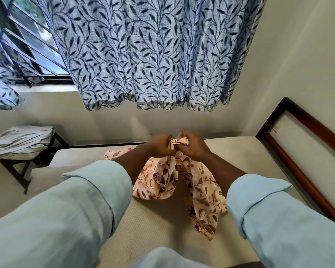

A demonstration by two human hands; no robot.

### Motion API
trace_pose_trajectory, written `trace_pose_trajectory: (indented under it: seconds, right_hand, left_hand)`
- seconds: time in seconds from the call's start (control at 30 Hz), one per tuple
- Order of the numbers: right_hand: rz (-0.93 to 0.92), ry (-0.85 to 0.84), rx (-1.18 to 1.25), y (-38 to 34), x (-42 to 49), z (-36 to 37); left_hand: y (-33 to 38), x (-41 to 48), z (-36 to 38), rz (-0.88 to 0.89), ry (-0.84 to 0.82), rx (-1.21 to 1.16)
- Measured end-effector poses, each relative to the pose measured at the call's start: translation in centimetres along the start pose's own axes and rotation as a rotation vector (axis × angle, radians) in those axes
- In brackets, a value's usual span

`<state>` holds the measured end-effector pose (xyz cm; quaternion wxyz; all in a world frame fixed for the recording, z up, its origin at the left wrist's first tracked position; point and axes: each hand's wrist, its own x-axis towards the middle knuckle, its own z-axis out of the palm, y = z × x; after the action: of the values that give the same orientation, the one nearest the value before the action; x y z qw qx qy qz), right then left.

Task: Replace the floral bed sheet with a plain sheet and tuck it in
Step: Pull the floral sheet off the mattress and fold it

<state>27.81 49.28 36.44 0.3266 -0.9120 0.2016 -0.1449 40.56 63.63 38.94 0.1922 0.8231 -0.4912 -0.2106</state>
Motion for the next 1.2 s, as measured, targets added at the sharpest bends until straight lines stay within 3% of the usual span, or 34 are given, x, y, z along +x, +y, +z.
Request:
trace_pose_trajectory:
  seconds: [0.2, 0.3, 0.53, 0.77, 0.87, 1.0, 1.2]
  right_hand:
    - [0.123, -0.099, 0.105, 0.8, 0.2, 0.0]
    - [0.124, -0.232, -0.033, 2.8, -0.7, 0.0]
    - [0.302, -0.423, -0.157, 5.7, -3.0, 1.8]
    - [0.486, -0.424, -0.316, 7.6, -2.7, 2.5]
    - [0.507, -0.272, -0.279, 7.6, -2.7, 2.4]
    - [0.345, -0.009, -0.072, 5.8, -2.8, 2.0]
    - [0.148, -0.003, 0.146, 1.6, -1.3, 2.1]
  left_hand:
    - [-0.6, 0.9, 0.4, -0.062, 0.203, -0.030]
    - [-2.0, 0.5, -0.3, -0.151, 0.398, -0.147]
    - [-4.2, -0.8, -1.1, -0.308, 0.611, -0.262]
    - [-5.6, -2.1, -2.9, -0.598, 0.808, -0.328]
    - [-6.4, -2.6, -3.2, -0.622, 0.818, -0.337]
    - [-7.1, -2.9, -2.9, -0.509, 0.730, -0.280]
    - [-5.1, -2.2, -1.8, -0.216, 0.407, -0.170]
